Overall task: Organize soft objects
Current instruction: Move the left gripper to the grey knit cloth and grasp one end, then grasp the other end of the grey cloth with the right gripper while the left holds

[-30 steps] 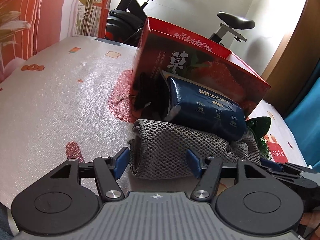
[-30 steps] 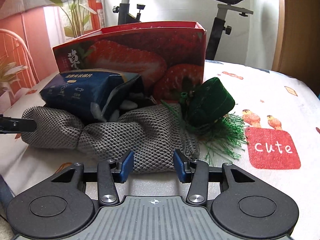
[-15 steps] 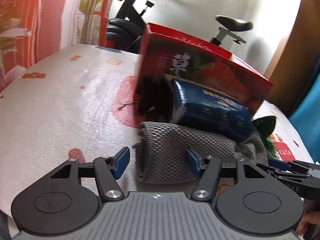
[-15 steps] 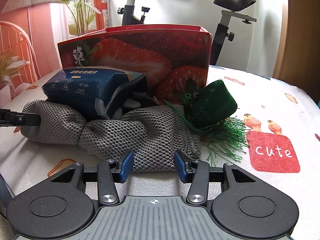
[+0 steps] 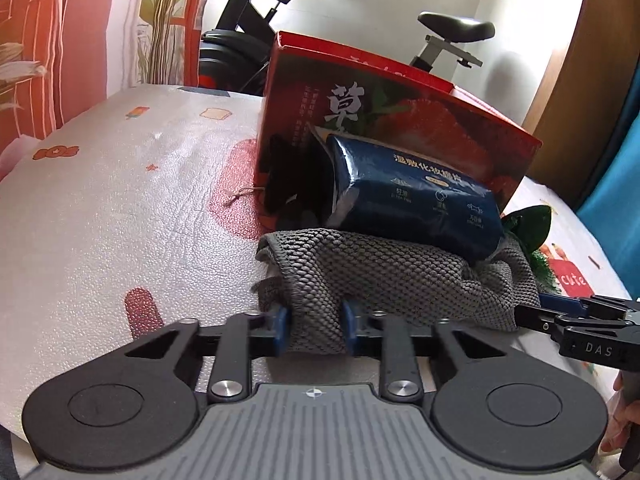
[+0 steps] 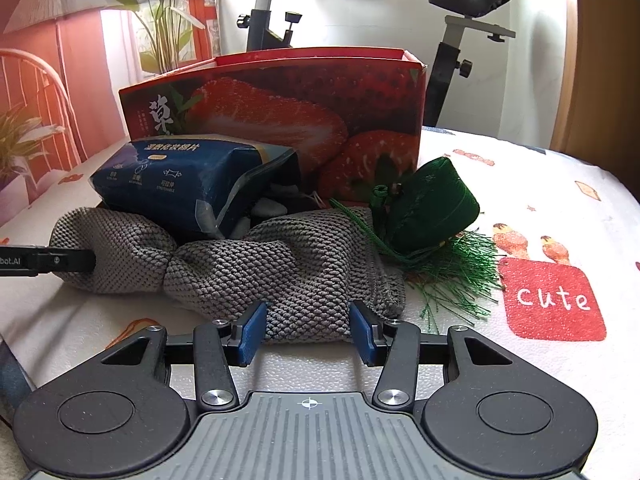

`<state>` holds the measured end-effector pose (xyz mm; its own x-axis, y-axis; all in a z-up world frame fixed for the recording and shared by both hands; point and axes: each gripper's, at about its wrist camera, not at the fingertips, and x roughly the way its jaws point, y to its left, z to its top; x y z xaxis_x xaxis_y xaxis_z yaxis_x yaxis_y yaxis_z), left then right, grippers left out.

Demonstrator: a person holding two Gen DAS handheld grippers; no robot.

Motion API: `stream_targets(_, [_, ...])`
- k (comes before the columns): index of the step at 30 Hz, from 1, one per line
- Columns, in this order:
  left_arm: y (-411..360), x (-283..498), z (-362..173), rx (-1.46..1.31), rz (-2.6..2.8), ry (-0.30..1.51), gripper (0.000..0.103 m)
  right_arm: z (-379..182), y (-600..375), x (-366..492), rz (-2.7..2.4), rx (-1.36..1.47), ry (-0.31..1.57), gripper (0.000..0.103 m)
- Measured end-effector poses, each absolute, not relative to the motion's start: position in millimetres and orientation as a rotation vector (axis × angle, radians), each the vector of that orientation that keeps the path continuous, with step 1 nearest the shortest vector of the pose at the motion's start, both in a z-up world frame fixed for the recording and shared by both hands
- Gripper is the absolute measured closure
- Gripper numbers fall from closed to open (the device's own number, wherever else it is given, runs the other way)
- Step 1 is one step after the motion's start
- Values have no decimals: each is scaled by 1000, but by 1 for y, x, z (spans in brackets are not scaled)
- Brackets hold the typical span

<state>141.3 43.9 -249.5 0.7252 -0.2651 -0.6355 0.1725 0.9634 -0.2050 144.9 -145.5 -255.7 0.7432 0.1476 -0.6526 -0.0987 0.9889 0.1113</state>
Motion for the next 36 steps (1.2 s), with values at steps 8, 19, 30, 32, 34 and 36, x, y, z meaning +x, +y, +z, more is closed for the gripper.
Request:
stream_targets(8, [43, 142, -251, -133, -235, 735, 81, -249, -160, 149, 133, 164, 688, 58])
stream_targets(19, [42, 142, -252, -131, -235, 736, 80, -258, -155, 167, 84, 125, 690, 55])
stream_targets(30, [38, 141, -252, -109, -226, 735, 80, -257, -135, 150, 185, 82, 718, 60])
stream_targets(32, [40, 141, -252, -119, -229, 737, 80, -256, -138, 148, 190, 103, 719, 62])
stream_targets(34, [40, 141, -252, -121, -229, 737, 80, -255, -138, 147, 188, 103, 717, 64])
stream_targets(36, [39, 141, -252, -115, -227, 736, 80, -253, -137, 146, 173, 91, 705, 65])
